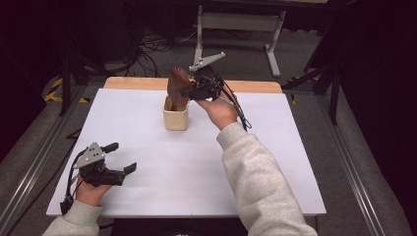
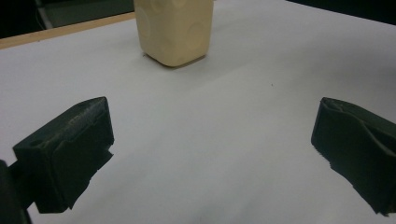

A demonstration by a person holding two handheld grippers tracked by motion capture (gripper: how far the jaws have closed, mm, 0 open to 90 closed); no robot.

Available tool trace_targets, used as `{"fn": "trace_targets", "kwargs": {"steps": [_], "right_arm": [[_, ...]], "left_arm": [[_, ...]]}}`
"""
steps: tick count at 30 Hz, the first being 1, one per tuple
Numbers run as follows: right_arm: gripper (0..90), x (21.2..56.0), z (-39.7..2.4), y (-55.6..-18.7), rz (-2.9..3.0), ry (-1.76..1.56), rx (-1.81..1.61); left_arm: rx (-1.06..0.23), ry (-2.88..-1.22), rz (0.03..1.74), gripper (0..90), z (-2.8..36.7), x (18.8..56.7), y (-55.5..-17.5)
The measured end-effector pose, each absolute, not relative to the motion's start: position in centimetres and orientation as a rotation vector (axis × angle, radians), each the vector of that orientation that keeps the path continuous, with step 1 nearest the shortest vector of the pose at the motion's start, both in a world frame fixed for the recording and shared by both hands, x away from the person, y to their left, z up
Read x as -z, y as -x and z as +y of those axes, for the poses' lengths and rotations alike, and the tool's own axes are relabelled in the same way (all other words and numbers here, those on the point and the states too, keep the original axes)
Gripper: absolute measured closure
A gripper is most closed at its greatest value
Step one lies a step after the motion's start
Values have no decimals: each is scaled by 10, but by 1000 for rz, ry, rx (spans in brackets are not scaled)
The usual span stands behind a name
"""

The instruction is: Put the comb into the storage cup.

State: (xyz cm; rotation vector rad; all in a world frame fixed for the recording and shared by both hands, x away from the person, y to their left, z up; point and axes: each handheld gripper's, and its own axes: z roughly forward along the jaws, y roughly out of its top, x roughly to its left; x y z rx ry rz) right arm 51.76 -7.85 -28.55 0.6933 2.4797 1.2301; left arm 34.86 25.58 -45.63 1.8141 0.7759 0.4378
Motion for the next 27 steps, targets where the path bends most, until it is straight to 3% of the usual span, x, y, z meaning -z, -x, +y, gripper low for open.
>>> {"fn": "trace_targets", "kwargs": {"steps": [23, 27], "right_arm": [[590, 294, -76, -522, 2517, -704, -1209], [462, 294, -78, -522, 2503, -693, -1221]], "left_arm": [[-429, -1820, 772, 3, 255, 457, -349], [-428, -1820, 773, 3, 255, 457, -348]]}}
